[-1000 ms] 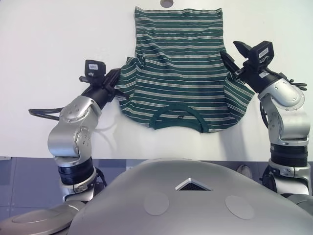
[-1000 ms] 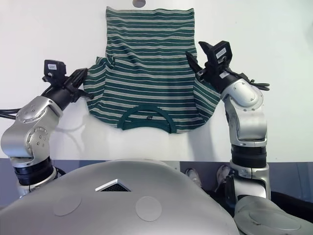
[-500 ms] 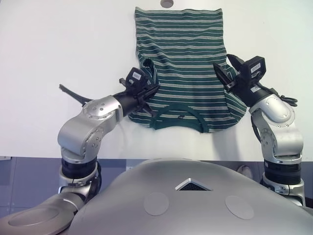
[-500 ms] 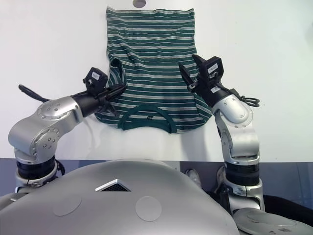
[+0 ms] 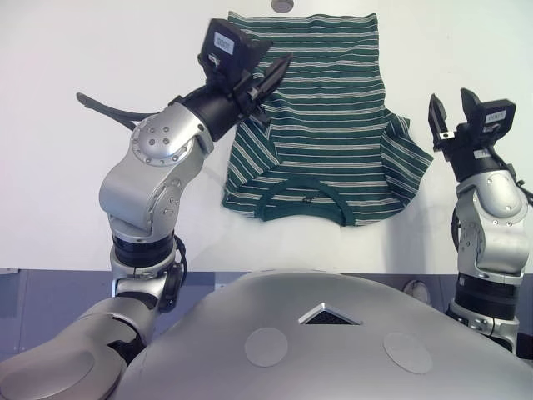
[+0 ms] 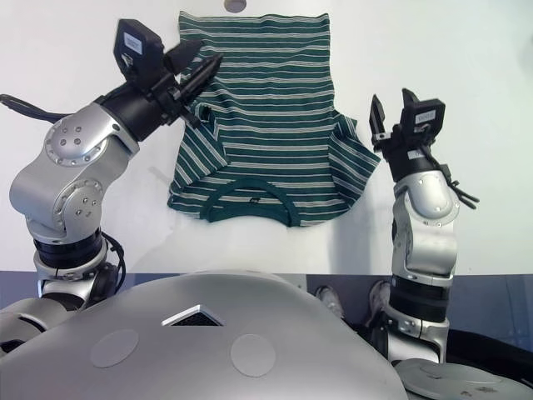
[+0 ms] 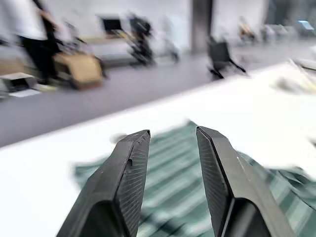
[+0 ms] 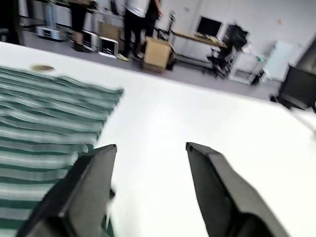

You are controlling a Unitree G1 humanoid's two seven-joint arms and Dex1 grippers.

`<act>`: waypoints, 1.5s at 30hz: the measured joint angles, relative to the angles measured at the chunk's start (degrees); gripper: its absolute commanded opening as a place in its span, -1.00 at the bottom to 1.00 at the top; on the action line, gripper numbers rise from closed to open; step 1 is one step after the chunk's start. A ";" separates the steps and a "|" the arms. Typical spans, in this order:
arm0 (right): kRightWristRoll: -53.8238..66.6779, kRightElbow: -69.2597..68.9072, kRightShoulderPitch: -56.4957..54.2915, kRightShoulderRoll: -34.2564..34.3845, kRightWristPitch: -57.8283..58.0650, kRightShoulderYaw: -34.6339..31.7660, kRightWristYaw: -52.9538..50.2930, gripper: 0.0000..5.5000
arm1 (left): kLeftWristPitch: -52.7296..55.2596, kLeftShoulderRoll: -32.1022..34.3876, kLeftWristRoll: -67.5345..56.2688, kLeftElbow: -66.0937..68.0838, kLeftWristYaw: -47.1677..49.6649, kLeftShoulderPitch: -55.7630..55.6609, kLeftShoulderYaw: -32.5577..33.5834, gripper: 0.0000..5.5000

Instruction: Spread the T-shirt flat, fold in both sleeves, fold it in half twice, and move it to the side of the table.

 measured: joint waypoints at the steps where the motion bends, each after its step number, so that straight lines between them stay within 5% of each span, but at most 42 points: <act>1: 0.11 -0.21 2.87 1.58 0.52 0.13 -0.58 0.09 | -1.69 -0.55 0.88 0.17 0.90 0.93 0.29 -0.37; 10: 9.05 -4.18 10.98 9.34 9.04 -2.66 -3.13 0.09 | -5.85 -0.88 2.85 0.70 0.91 5.29 -1.42 -0.37; 26: 11.87 -6.64 6.52 11.22 16.74 -2.29 -5.62 -0.99 | -5.75 -1.74 2.86 0.71 1.82 6.30 -1.21 -0.37; 34: 2.34 -10.24 4.99 -4.27 5.68 2.78 6.26 -0.99 | -7.35 -6.68 5.44 -2.58 7.98 12.54 -5.15 -0.37; 41: 5.60 -9.20 4.20 -24.13 3.53 7.02 33.57 -0.99 | -12.07 -7.81 7.84 -1.74 8.96 13.71 -6.54 -0.37; 45: 5.79 -6.02 0.60 -27.89 3.59 8.08 39.23 -0.90 | -14.45 -9.15 8.84 0.02 9.13 13.31 -8.04 -0.37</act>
